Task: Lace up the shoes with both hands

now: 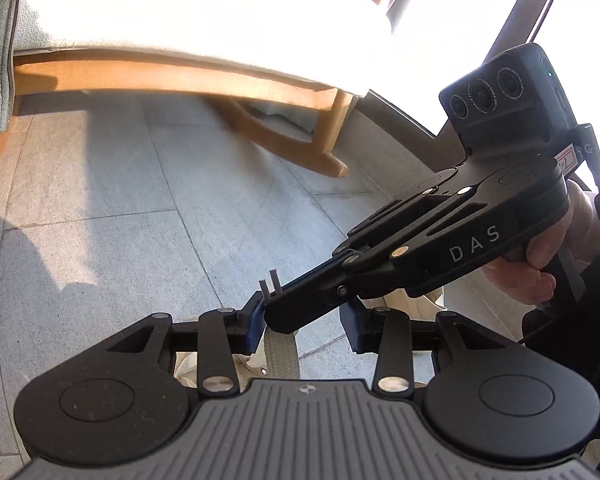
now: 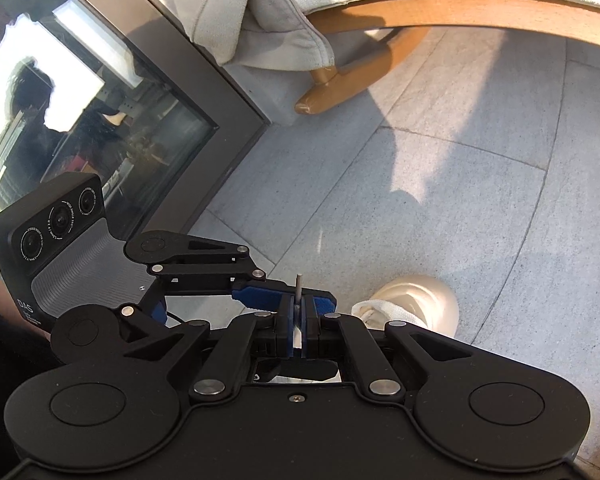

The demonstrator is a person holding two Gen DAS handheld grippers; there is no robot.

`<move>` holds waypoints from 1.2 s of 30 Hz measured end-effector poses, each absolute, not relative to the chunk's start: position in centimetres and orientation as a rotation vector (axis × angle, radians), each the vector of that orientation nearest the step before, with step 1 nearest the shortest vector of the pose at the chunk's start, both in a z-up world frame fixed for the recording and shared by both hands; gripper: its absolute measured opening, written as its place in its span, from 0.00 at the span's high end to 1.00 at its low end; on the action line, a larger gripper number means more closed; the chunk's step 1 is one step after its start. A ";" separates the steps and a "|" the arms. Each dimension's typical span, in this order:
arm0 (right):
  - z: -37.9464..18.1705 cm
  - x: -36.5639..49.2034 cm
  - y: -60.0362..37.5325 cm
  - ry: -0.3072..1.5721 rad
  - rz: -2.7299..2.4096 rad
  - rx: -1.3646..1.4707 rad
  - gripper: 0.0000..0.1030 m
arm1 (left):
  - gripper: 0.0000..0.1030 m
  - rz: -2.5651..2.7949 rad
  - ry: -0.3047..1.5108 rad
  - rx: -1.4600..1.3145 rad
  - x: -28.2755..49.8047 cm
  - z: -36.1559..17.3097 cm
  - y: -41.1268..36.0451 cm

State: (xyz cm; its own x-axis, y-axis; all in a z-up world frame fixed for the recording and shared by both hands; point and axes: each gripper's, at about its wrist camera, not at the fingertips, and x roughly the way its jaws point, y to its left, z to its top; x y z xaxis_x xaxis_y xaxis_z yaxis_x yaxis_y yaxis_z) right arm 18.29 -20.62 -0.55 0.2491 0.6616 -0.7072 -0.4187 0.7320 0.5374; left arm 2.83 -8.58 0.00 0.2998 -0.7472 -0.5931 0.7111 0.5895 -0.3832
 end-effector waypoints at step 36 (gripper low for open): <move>-7.5 16.3 -20.0 1.339 0.621 -0.028 0.70 | 0.99 -0.895 0.858 0.039 15.2 -4.8 -1.7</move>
State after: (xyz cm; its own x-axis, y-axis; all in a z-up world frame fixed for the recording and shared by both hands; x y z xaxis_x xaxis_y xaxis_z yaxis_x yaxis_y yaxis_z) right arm 16.28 -19.99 -7.49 0.0945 0.4033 -0.9101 -0.4340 0.8395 0.3269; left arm 15.23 -1.67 -4.78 0.3250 -0.6680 -0.6694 0.6971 0.6476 -0.3077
